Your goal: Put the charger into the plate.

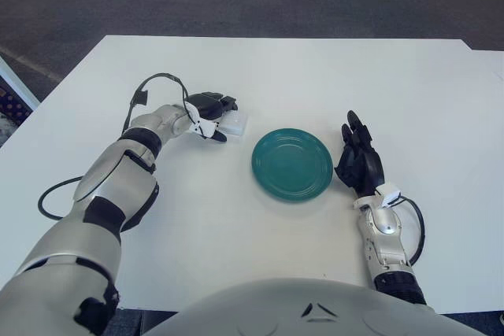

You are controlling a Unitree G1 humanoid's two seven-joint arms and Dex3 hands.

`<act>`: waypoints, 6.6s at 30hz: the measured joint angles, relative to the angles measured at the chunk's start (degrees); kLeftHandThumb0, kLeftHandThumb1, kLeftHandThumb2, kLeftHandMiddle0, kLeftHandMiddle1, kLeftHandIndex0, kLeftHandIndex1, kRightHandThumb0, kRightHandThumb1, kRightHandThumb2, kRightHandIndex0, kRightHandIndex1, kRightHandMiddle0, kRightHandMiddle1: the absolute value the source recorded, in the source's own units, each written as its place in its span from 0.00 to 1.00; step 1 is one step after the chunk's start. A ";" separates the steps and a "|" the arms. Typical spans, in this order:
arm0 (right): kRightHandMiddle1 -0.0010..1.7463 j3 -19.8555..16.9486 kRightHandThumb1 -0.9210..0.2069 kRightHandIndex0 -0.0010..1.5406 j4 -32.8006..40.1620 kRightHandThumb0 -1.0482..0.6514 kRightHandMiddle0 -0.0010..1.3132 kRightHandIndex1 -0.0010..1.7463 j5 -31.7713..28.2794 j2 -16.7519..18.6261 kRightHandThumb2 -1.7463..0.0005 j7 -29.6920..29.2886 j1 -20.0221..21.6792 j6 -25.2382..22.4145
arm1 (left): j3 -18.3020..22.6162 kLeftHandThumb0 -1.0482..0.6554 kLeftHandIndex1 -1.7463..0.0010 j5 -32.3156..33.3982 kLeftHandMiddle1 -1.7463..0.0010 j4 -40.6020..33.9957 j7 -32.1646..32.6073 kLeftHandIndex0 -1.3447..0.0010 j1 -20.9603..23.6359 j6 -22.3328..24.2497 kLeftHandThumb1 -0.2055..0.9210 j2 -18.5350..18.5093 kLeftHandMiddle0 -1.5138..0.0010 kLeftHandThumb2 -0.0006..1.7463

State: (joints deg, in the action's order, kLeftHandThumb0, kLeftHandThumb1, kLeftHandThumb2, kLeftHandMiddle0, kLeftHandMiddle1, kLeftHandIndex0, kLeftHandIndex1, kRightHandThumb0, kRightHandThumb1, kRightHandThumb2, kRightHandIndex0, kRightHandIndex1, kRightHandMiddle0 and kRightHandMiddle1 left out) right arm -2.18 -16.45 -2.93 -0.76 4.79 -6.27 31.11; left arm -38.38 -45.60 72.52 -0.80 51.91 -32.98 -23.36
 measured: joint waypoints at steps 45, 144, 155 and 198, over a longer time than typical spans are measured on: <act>0.10 -0.34 0.00 0.03 0.83 0.07 0.00 0.01 -0.55 -0.45 0.42 0.86 -1.03 0.42 | -1.57 0.34 0.00 0.08 0.00 0.81 11.52 0.45 -1.20 4.85 1.00 4.41 0.44 0.37; 0.09 0.18 0.00 0.03 -0.36 0.09 0.00 0.00 -0.23 0.41 0.41 -2.75 0.09 0.18 | -0.06 0.34 0.00 0.78 0.00 -46.02 -15.04 0.30 -16.65 -0.48 0.91 4.45 0.23 0.47; 0.10 0.28 0.00 0.03 -0.41 0.10 0.00 0.00 0.07 0.41 0.41 -3.65 0.14 0.12 | -0.37 0.34 0.00 0.02 0.00 -45.39 -15.79 0.31 -15.93 -0.29 0.96 4.92 0.23 0.43; 0.10 0.35 0.00 0.04 -1.69 0.12 0.00 0.00 -0.03 0.63 0.40 -3.58 1.38 0.33 | -0.85 0.00 0.82 -4.38 0.94 -39.13 -4.05 1.00 -14.00 -2.27 1.00 5.45 0.96 0.48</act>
State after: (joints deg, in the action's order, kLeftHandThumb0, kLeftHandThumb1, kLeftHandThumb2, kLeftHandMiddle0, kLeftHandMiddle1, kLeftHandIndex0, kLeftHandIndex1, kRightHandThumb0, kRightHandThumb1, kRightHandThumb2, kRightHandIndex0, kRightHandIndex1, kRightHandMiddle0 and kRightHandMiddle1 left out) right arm -1.83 -18.13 -2.96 -0.13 1.20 -4.89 31.44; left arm -39.24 -49.97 33.39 -4.85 37.91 -35.25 -17.90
